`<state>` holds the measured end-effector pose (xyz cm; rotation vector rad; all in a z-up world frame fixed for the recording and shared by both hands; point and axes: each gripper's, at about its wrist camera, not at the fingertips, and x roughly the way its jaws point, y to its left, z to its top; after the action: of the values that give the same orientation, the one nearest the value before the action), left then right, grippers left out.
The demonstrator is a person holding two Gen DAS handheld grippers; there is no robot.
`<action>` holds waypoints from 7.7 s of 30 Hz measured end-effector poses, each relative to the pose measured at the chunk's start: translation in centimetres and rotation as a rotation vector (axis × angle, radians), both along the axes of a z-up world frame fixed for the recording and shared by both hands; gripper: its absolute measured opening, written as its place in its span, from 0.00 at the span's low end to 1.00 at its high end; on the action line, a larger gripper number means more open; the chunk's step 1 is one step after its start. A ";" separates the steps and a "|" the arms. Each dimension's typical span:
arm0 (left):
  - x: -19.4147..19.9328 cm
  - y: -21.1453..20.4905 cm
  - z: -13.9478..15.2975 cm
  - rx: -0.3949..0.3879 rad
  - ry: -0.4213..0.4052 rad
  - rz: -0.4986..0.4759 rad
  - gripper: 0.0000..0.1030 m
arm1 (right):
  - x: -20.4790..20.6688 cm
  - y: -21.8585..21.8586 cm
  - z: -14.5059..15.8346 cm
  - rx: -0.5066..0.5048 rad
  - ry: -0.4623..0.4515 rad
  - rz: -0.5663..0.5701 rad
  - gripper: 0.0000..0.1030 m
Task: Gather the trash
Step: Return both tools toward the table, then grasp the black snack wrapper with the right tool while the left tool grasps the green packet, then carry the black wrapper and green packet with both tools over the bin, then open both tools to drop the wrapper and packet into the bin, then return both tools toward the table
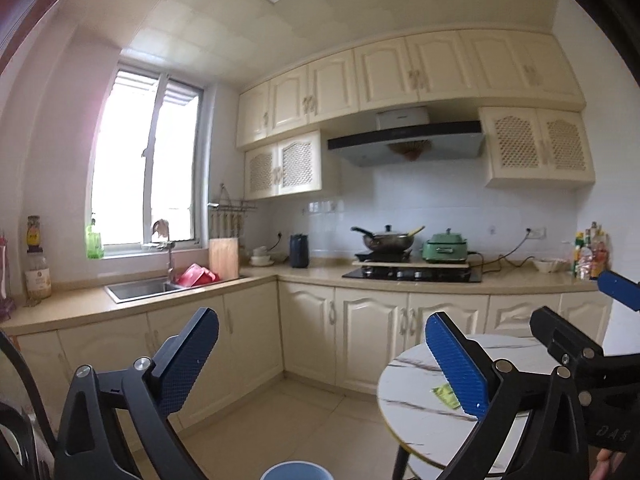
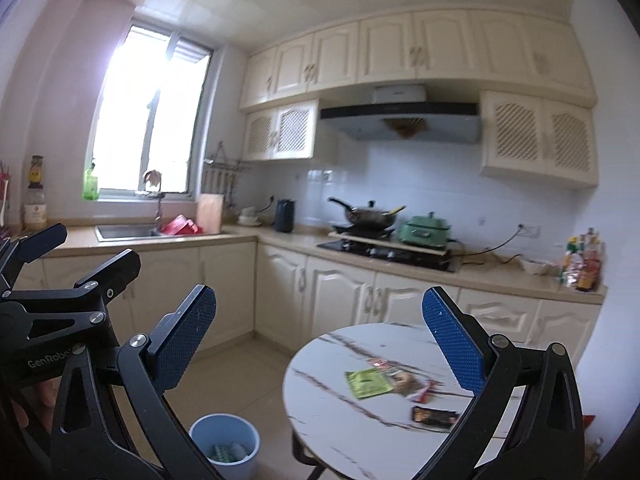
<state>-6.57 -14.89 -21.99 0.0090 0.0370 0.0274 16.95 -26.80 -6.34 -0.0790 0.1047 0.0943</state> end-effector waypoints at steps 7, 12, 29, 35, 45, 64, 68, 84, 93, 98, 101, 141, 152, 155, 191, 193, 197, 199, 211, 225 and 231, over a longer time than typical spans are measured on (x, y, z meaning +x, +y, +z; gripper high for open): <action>0.3 -1.7 0.1 0.027 -0.015 -0.052 0.99 | -1.2 -3.9 0.8 0.038 -0.023 -0.065 1.00; 2.9 -2.8 0.6 0.040 -0.006 -0.096 0.99 | -1.1 -6.6 0.2 0.054 -0.010 -0.115 1.00; 21.1 -11.8 1.9 0.148 0.275 -0.304 0.99 | 4.4 -16.8 -7.2 0.134 0.203 -0.275 1.00; 29.0 -13.9 -0.2 0.194 0.455 -0.316 0.99 | 8.6 -20.1 -13.0 0.184 0.384 -0.304 1.00; 39.7 -14.2 -0.1 0.215 0.586 -0.313 0.99 | 16.1 -22.4 -22.3 0.234 0.731 -0.305 1.00; 48.9 -12.5 -2.6 0.185 0.677 -0.347 0.99 | 24.8 -23.3 -25.1 0.057 0.888 -0.124 0.87; 50.1 -12.5 -3.0 0.163 0.691 -0.354 0.99 | 25.2 -23.5 -24.5 0.051 0.880 -0.106 0.45; 61.4 -15.6 -5.1 0.142 0.835 -0.481 0.99 | 25.2 -23.8 -23.9 0.111 0.839 -0.057 0.09; 65.8 -19.5 -6.3 0.197 0.856 -0.476 0.99 | 25.3 -24.3 -24.1 0.159 0.823 -0.050 0.09; 66.8 -21.3 -6.9 0.187 0.870 -0.500 0.99 | 25.2 -24.4 -24.2 0.172 0.823 -0.043 0.09; 66.7 -22.4 -7.3 0.217 0.867 -0.507 0.99 | 25.2 -24.5 -24.2 0.182 0.821 -0.037 0.10; 51.4 -9.5 1.2 0.044 0.659 -0.652 0.20 | 21.5 -19.3 -16.8 0.137 0.636 -0.028 0.05; 46.5 2.9 3.8 -0.029 0.584 -0.541 0.20 | 22.8 -6.6 -11.4 0.038 0.540 0.164 0.04; 45.3 7.4 3.8 -0.043 0.576 -0.461 0.20 | 23.8 -1.7 -11.1 0.012 0.532 0.248 0.04; 59.2 31.7 -21.8 -0.165 1.126 -0.028 0.56 | 44.7 23.2 -44.9 -0.042 1.098 0.563 0.02; 60.4 31.6 -21.3 -0.173 1.128 -0.019 0.56 | 44.8 23.0 -45.1 -0.036 1.103 0.561 0.02; 60.7 31.1 -19.6 -0.184 1.111 -0.001 0.57 | 44.3 22.6 -44.4 -0.023 1.099 0.558 0.07; 60.5 29.8 -17.6 -0.189 1.086 0.021 0.57 | 43.8 22.6 -43.4 -0.019 1.083 0.558 0.08; 51.0 26.7 -5.0 -0.163 0.824 0.204 0.75 | 36.7 21.0 -31.1 -0.034 0.873 0.483 0.62; 32.3 12.9 8.2 -0.113 0.429 0.163 0.80 | 22.3 13.1 -13.7 -0.010 0.493 0.358 0.96; 22.5 7.1 9.8 -0.072 0.250 0.130 0.86 | 15.6 8.3 -8.2 0.031 0.334 0.280 1.00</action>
<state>15.91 -7.79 -12.19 -0.0622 0.2887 0.1554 32.52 -18.47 -14.53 -0.0461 0.4263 0.3892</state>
